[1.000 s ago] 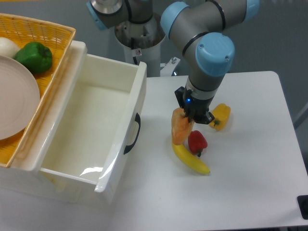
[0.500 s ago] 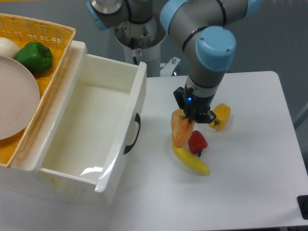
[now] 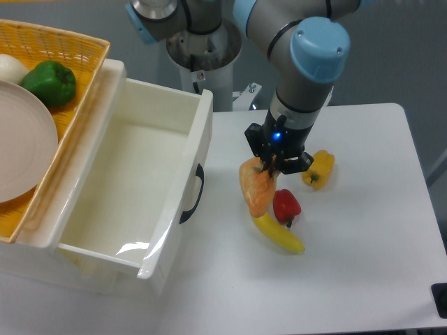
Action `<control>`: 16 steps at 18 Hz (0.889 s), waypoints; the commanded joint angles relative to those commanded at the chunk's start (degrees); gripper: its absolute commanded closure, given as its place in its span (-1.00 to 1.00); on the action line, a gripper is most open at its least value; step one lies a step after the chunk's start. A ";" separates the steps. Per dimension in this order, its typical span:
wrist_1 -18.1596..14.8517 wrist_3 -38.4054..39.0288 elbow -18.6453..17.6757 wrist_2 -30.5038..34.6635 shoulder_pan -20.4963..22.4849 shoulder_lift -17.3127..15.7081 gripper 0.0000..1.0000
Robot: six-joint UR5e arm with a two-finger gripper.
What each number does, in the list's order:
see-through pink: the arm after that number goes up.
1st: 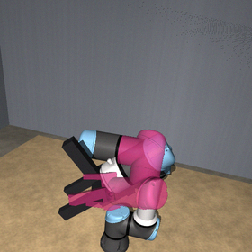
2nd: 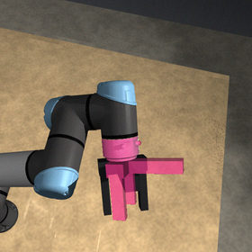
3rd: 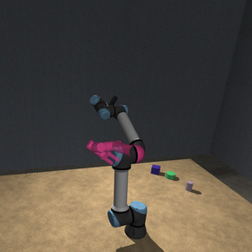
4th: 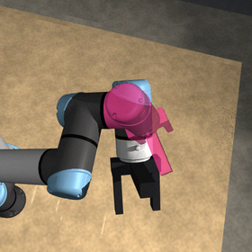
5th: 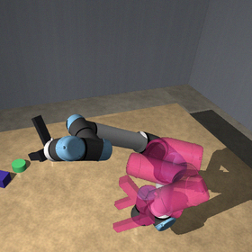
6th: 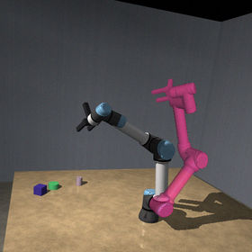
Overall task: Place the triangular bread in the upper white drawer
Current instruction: 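Carry the held bread over the open white drawer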
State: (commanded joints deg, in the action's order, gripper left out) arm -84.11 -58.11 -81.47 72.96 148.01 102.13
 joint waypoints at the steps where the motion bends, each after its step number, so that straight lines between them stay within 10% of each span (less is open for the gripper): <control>1: 0.00 0.97 0.00 -1.14 -0.09 -0.18 0.86; 16: -5.01 8.89 -2.02 -8.80 -1.75 -8.44 0.86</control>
State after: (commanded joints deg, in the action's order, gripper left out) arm -89.12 -49.22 -83.50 64.16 146.25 93.70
